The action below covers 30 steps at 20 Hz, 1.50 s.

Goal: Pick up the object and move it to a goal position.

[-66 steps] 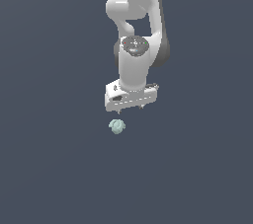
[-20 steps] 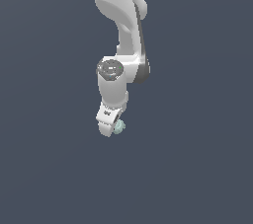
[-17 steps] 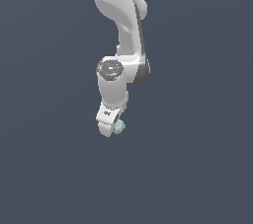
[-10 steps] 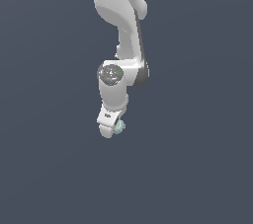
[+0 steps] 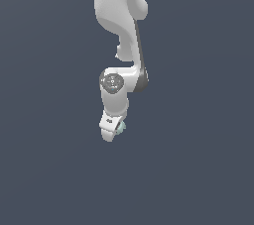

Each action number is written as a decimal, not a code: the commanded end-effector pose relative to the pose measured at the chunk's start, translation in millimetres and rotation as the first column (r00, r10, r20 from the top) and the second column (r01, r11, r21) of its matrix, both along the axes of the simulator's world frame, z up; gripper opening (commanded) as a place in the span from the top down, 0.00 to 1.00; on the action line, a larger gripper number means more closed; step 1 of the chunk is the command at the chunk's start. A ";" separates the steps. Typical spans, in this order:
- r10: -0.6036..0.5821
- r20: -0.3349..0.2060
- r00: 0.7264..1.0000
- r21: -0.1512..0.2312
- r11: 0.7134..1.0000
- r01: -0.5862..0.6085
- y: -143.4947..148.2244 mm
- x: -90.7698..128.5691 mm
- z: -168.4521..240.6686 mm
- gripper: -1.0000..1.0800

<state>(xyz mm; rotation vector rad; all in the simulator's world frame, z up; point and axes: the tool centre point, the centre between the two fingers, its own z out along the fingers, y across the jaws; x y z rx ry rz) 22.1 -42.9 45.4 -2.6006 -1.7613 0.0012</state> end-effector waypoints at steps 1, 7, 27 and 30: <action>0.000 0.001 1.000 0.000 1.000 0.000 -0.1 0.5 -0.6 1.00; 0.000 0.001 1.000 0.000 1.000 0.000 -0.1 0.5 -0.6 1.00; 0.000 0.001 1.000 -0.001 1.000 0.000 58.1 -42.9 11.9 1.00; 0.000 0.001 1.000 -0.001 1.000 0.000 81.0 -59.6 16.6 1.00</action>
